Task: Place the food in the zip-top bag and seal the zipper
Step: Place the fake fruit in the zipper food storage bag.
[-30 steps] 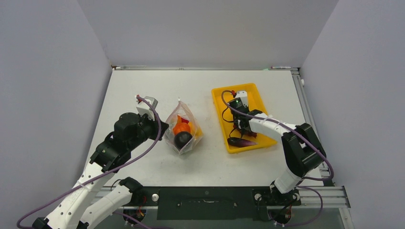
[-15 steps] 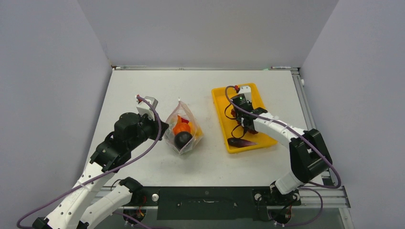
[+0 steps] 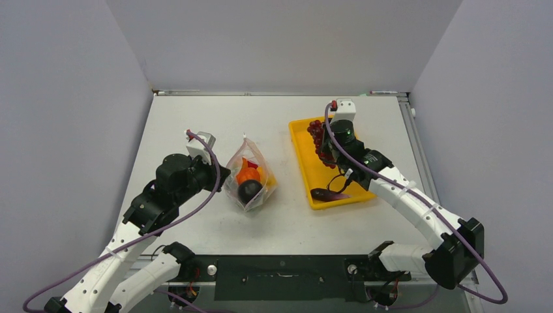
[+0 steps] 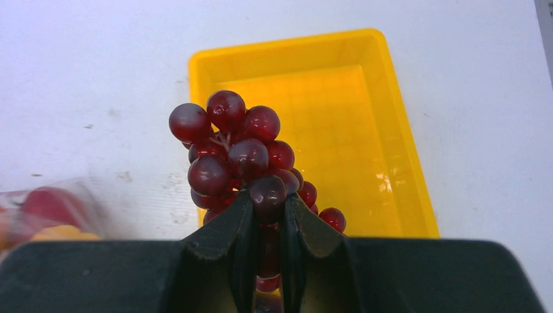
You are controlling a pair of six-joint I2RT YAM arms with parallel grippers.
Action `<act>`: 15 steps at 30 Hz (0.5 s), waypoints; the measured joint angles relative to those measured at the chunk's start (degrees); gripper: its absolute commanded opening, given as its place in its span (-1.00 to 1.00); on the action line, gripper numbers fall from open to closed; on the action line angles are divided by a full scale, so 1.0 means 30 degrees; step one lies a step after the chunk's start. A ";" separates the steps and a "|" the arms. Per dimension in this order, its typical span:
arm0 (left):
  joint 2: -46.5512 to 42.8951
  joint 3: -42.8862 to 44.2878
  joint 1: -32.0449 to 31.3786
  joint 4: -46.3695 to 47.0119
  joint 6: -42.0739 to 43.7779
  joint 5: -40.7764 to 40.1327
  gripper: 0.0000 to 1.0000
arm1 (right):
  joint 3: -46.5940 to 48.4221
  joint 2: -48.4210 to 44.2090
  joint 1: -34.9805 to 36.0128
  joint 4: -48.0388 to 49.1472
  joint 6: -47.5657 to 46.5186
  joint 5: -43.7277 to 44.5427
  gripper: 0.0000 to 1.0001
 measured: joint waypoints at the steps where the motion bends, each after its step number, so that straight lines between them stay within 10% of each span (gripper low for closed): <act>1: 0.0000 0.0000 0.0000 0.0000 -0.0007 0.0000 -1.00 | 0.0321 -0.0175 0.0342 -0.0036 -0.0007 -0.0029 -0.89; 15: 0.0073 0.0000 0.0007 0.0000 -0.0007 0.0007 -1.00 | 0.2645 -0.2674 0.3730 0.1967 0.0073 -0.3402 -0.89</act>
